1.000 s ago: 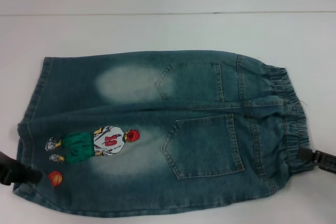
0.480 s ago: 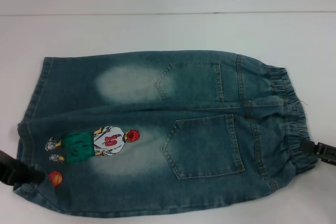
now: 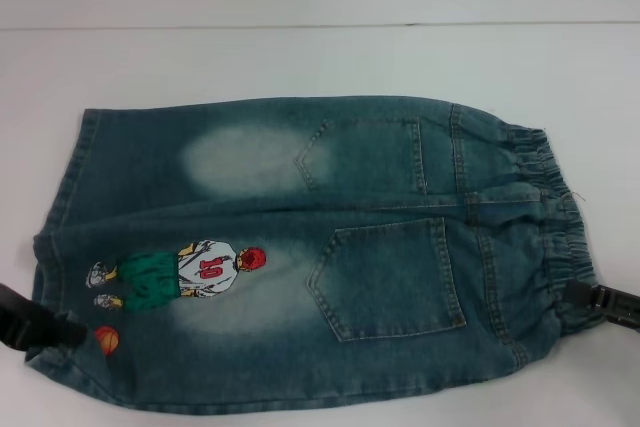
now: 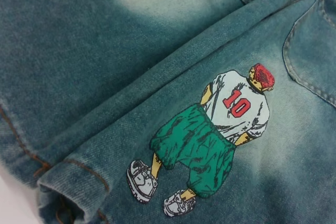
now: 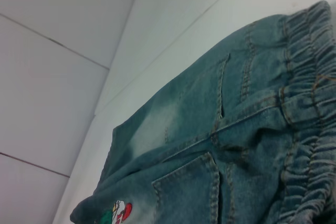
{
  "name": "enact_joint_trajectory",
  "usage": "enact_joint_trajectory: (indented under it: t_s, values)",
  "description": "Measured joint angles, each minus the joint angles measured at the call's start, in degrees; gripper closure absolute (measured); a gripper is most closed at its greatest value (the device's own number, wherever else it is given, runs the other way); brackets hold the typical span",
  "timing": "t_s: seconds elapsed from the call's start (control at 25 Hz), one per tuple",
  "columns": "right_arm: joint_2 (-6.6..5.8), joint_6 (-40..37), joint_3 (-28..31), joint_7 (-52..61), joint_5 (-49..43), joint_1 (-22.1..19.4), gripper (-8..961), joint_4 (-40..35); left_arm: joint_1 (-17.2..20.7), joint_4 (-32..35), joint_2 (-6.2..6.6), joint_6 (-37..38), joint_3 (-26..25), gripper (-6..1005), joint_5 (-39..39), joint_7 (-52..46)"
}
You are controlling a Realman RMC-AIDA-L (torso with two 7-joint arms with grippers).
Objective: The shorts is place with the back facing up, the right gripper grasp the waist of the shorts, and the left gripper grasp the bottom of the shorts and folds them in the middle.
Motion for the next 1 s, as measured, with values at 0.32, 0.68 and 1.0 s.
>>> enact_joint_trajectory:
  t_s: [0.32,0.68,1.0]
  values:
    - [0.13,-0.01,0.00,0.00,-0.09,-0.36,195,0.05,-0.08,0.01,0.00,-0.16,0.16,908,-0.08,0.03]
    - [0.13,0.49,0.41,0.01,-0.11,-0.46,202,0.05,-0.11,0.03,0.09,-0.15,0.08,909,-0.09,0.09]
    - [0.13,2.34,0.14,0.00,-0.11,-0.70,507,0.01,-0.18,-0.06,0.02,-0.15,-0.02,908,-0.17,0.09]
